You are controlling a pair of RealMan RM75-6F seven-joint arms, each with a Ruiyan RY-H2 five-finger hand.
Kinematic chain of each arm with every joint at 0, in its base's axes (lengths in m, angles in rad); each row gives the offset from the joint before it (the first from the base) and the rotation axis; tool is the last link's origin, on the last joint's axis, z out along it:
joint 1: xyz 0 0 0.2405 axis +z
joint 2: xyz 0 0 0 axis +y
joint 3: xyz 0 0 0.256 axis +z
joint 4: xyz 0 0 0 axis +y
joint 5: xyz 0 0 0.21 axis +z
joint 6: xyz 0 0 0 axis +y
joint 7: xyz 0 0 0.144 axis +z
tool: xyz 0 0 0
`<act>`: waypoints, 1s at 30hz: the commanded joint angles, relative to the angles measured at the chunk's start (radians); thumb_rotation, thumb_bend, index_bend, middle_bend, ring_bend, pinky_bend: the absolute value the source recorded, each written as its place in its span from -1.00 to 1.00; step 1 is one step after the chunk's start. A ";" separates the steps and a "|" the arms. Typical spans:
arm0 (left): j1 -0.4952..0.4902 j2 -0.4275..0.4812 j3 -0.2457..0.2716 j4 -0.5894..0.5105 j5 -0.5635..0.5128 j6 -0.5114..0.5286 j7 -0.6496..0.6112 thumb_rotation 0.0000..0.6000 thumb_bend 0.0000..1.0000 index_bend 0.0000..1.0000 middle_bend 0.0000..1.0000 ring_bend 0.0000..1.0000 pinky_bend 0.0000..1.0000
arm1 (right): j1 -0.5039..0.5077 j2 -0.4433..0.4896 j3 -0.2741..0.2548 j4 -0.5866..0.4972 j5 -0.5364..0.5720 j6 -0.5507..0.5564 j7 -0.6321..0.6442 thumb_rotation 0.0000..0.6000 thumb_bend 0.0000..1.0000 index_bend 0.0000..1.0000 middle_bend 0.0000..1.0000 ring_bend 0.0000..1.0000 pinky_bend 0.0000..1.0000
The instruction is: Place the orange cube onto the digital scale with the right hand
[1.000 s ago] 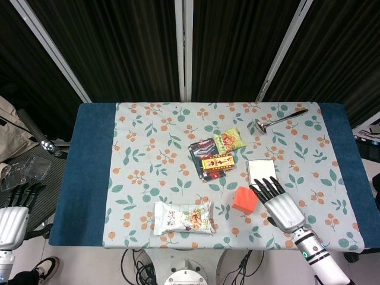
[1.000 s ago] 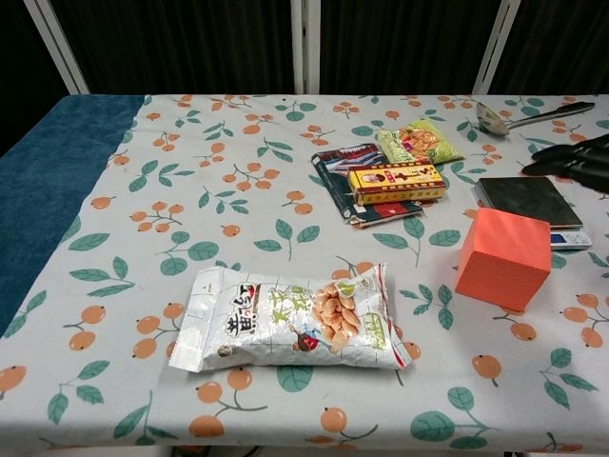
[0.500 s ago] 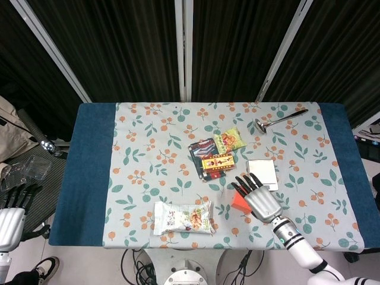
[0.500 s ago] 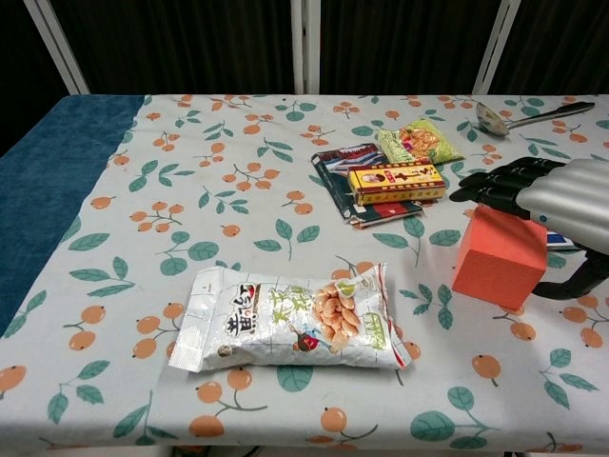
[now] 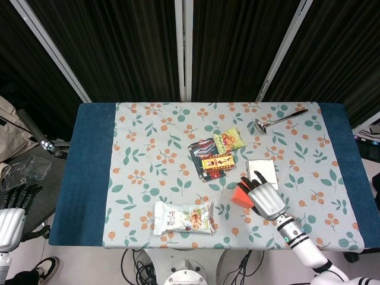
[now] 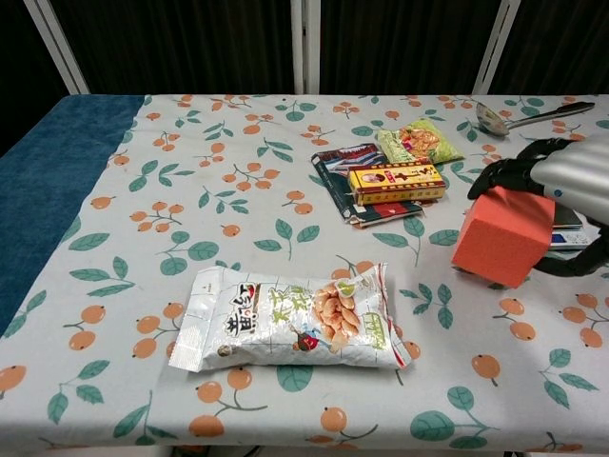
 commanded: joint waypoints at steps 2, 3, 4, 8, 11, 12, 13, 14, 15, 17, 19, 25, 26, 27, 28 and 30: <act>0.000 0.000 0.002 0.002 0.001 -0.003 -0.004 1.00 -0.88 -0.74 -0.83 -1.00 -0.92 | -0.025 0.060 0.032 -0.010 -0.018 0.092 0.058 1.00 -0.45 0.20 -0.05 -0.37 -0.76; 0.000 0.000 0.002 0.004 0.001 -0.005 -0.006 1.00 -0.88 -0.74 -0.83 -1.00 -0.92 | -0.028 0.074 0.042 -0.010 0.002 0.100 0.051 1.00 -0.45 0.21 -0.05 -0.37 -0.77; -0.001 -0.001 0.002 0.005 0.002 -0.006 -0.007 1.00 -0.88 -0.74 -0.83 -1.00 -0.92 | -0.030 0.083 0.048 -0.009 0.018 0.103 0.043 1.00 -0.45 0.21 -0.05 -0.37 -0.78; -0.005 -0.003 0.002 0.007 0.010 -0.008 -0.008 1.00 -0.88 -0.74 -0.83 -1.00 -0.92 | -0.024 0.088 0.073 0.029 0.084 0.095 0.055 1.00 -0.45 0.20 -0.06 -0.38 -0.83; -0.009 -0.003 0.002 0.006 0.020 -0.007 -0.005 1.00 -0.88 -0.74 -0.83 -1.00 -0.92 | -0.010 0.063 0.087 0.082 0.134 0.074 0.062 1.00 -0.45 0.20 -0.08 -0.38 -0.87; -0.011 -0.003 0.002 0.004 0.022 -0.008 -0.004 1.00 -0.88 -0.74 -0.83 -1.00 -0.92 | -0.003 0.049 0.092 0.108 0.149 0.066 0.061 1.00 -0.45 0.20 -0.09 -0.38 -0.88; -0.013 -0.002 0.002 0.002 0.022 -0.011 -0.003 1.00 -0.88 -0.74 -0.83 -1.00 -0.92 | 0.004 0.037 0.096 0.129 0.161 0.060 0.060 1.00 -0.46 0.20 -0.10 -0.38 -0.89; -0.015 -0.001 0.001 -0.001 0.022 -0.014 -0.002 1.00 -0.88 -0.74 -0.83 -1.00 -0.92 | 0.010 0.023 0.099 0.151 0.172 0.053 0.060 1.00 -0.46 0.20 -0.10 -0.38 -0.89; -0.018 0.000 0.001 -0.005 0.025 -0.016 0.001 1.00 -0.88 -0.74 -0.83 -1.00 -0.92 | 0.020 0.006 0.103 0.179 0.186 0.040 0.063 1.00 -0.46 0.20 -0.12 -0.38 -0.89; -0.023 0.000 0.000 -0.009 0.030 -0.018 0.009 1.00 -0.88 -0.74 -0.83 -1.00 -0.92 | 0.033 -0.018 0.108 0.217 0.208 0.021 0.070 1.00 -0.46 0.20 -0.14 -0.39 -0.89; -0.026 0.000 -0.001 -0.014 0.031 -0.022 0.016 1.00 -0.88 -0.74 -0.83 -1.00 -0.92 | 0.048 -0.042 0.113 0.255 0.232 0.001 0.071 1.00 -0.46 0.20 -0.16 -0.42 -0.90; -0.025 0.001 0.000 -0.017 0.021 -0.028 0.021 1.00 -0.88 -0.74 -0.83 -1.00 -0.92 | 0.077 -0.074 0.122 0.287 0.273 -0.038 0.092 1.00 -0.48 0.17 -0.18 -0.46 -0.90; -0.025 0.001 0.001 -0.016 0.020 -0.029 0.021 1.00 -0.88 -0.74 -0.83 -1.00 -0.92 | 0.079 -0.077 0.122 0.288 0.273 -0.036 0.093 1.00 -0.48 0.17 -0.19 -0.46 -0.90; -0.025 0.000 0.003 -0.015 0.020 -0.031 0.021 1.00 -0.88 -0.74 -0.83 -1.00 -0.92 | 0.082 -0.080 0.121 0.287 0.273 -0.036 0.096 1.00 -0.48 0.16 -0.19 -0.47 -0.90; -0.024 0.000 0.004 -0.015 0.020 -0.032 0.022 1.00 -0.88 -0.74 -0.83 -1.00 -0.92 | 0.084 -0.081 0.120 0.286 0.272 -0.036 0.099 1.00 -0.49 0.16 -0.19 -0.48 -0.90; -0.024 -0.001 0.006 -0.014 0.021 -0.032 0.022 1.00 -0.88 -0.74 -0.83 -1.00 -0.92 | 0.088 -0.079 0.116 0.283 0.271 -0.039 0.101 1.00 -0.51 0.12 -0.21 -0.51 -0.92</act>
